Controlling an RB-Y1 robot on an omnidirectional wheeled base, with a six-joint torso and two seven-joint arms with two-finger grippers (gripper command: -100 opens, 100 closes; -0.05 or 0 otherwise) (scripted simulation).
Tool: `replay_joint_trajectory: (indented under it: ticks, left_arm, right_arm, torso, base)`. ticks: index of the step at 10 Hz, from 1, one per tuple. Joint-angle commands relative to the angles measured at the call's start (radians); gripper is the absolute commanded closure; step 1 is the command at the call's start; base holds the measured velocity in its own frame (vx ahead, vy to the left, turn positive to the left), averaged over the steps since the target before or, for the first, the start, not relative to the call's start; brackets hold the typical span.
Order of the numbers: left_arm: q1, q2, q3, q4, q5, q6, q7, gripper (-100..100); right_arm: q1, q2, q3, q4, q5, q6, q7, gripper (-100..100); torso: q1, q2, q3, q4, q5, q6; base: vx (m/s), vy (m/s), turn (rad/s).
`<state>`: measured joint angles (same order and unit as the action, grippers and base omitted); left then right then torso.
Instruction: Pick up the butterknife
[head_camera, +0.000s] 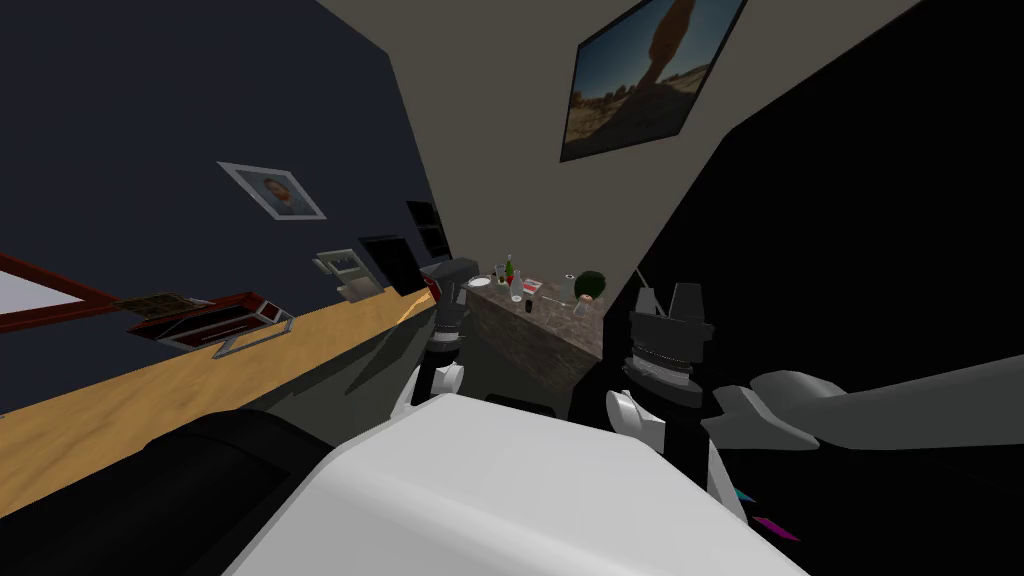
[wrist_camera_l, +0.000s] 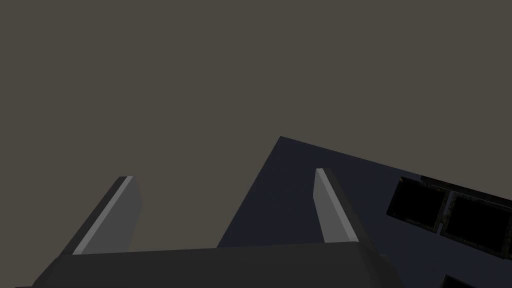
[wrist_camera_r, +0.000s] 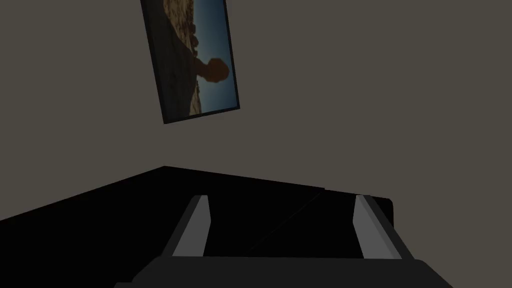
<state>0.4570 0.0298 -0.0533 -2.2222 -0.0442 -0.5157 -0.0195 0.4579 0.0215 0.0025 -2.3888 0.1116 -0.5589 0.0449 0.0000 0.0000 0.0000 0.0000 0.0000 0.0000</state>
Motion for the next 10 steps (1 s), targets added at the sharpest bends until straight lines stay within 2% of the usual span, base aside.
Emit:
replay_joint_trajectory:
  ticks: [1, 3, 4, 7, 8, 10]
  left_arm:
    - [0.0, 0.0, 0.0, 0.0, 0.0, 0.0, 0.0, 0]
    - [0.0, 0.0, 0.0, 0.0, 0.0, 0.0, 0.0, 0]
    - [0.0, 0.0, 0.0, 0.0, 0.0, 0.0, 0.0, 0]
    - [0.0, 0.0, 0.0, 0.0, 0.0, 0.0, 0.0, 0]
    - [0.0, 0.0, 0.0, 0.0, 0.0, 0.0, 0.0, 0]
    - [0.0, 0.0, 0.0, 0.0, 0.0, 0.0, 0.0, 0]
  right_arm:
    - [-0.008, -0.048, 0.002, 0.009, -0.006, 0.013, 0.003, -100]
    - [-0.027, -0.107, 0.008, 0.03, -0.02, 0.041, 0.012, -100]
    - [-0.027, -0.116, 0.008, 0.03, -0.02, 0.041, 0.012, -100]
    - [-0.073, -0.213, 0.022, 0.077, -0.054, 0.107, 0.032, -100]
    - [-0.073, -0.218, 0.022, 0.077, -0.054, 0.107, 0.032, -100]
    - [-0.113, -0.281, 0.033, 0.114, -0.083, 0.162, 0.049, -100]
  torso:
    - [0.0, 0.0, 0.0, 0.0, 0.0, 0.0]
    - [0.0, 0.001, 0.0, 0.0, 0.0, 0.0]
    - [-0.001, 0.001, 0.001, 0.0, 0.0, 0.0]
    - [-0.001, 0.001, 0.001, 0.0, 0.0, 0.0]
    - [-0.001, 0.002, 0.001, 0.0, 0.0, 0.0]
    - [-0.001, 0.002, 0.001, 0.0, 0.0, 0.0]
  base:
    - [-0.006, 0.001, 0.036]
    - [-0.017, -0.001, 0.06]
    - [-0.016, -0.002, 0.023]
    - [-0.029, -0.004, 0.084]
    - [-0.033, -0.009, 0.043]
    - [-0.04, -0.014, 0.117]
